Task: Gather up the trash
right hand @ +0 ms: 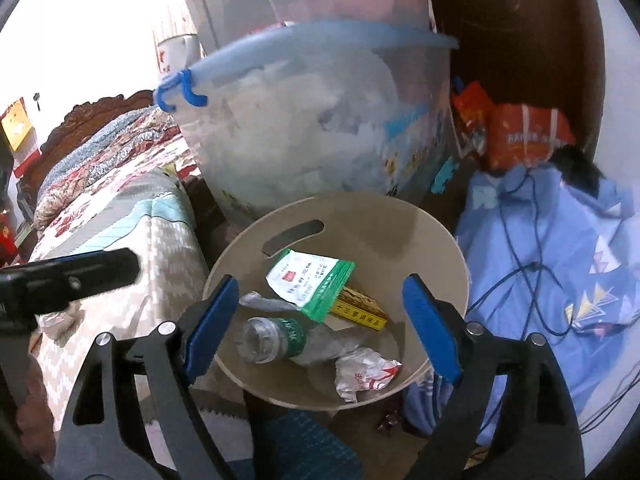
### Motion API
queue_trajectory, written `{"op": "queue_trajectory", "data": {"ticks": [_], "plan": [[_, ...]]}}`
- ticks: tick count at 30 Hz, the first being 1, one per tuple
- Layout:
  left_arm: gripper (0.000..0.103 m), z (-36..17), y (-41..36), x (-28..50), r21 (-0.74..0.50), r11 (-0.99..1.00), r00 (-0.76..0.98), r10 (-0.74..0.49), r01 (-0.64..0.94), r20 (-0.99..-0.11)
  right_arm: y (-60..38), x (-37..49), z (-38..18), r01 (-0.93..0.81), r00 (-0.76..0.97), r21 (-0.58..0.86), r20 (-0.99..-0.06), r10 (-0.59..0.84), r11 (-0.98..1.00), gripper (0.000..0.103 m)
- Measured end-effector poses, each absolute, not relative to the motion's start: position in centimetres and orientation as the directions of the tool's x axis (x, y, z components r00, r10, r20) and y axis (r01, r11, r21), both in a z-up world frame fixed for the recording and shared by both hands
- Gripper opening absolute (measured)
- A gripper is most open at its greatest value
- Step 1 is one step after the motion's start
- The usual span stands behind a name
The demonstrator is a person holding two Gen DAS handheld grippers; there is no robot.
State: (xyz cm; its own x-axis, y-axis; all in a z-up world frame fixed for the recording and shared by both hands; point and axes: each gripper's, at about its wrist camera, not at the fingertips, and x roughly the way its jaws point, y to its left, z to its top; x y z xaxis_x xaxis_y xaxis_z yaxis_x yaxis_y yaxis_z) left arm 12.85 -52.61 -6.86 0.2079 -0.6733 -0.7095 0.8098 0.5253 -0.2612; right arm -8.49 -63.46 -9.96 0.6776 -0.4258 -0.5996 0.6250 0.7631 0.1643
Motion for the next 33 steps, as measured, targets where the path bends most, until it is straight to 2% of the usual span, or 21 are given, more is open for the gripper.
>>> {"op": "queue_trajectory", "data": {"ticks": [4, 10, 15, 22, 28, 33], "plan": [[0.094, -5.3, -47.2, 13.6, -0.283, 0.563, 0.251, -0.688, 0.776, -0.681, -61.5, -9.3, -8.9, 0.623, 0.693, 0.164, -0.568, -0.444, 0.765, 0.084], [0.094, -2.8, -36.3, 14.6, -0.268, 0.659, 0.378, -0.665, 0.703, -0.644, -57.2, -8.2, -7.7, 0.563, 0.735, 0.184, -0.556, -0.388, 0.806, 0.084], [0.094, -1.5, -27.3, 15.3, -0.235, 0.757, 0.505, -0.600, 0.610, -0.621, -52.8, -6.0, -7.2, 0.470, 0.786, 0.231, -0.549, -0.285, 0.852, 0.085], [0.094, -2.5, -17.1, 15.9, -0.212, 0.855, 0.576, -0.482, 0.473, -0.661, -45.9, -1.9, -8.1, 0.301, 0.808, 0.265, -0.581, -0.098, 0.916, 0.084], [0.092, -3.6, -14.2, 15.8, -0.229, 0.863, 0.563, -0.474, 0.451, -0.677, -41.3, 0.6, -8.4, 0.187, 0.796, 0.271, -0.605, 0.016, 0.944, 0.079], [0.074, -5.5, -18.2, 16.3, -0.278, 0.800, 0.438, -0.540, 0.532, -0.718, -40.3, 3.2, -8.1, 0.186, 0.783, 0.244, -0.621, 0.006, 0.952, 0.079]]}}
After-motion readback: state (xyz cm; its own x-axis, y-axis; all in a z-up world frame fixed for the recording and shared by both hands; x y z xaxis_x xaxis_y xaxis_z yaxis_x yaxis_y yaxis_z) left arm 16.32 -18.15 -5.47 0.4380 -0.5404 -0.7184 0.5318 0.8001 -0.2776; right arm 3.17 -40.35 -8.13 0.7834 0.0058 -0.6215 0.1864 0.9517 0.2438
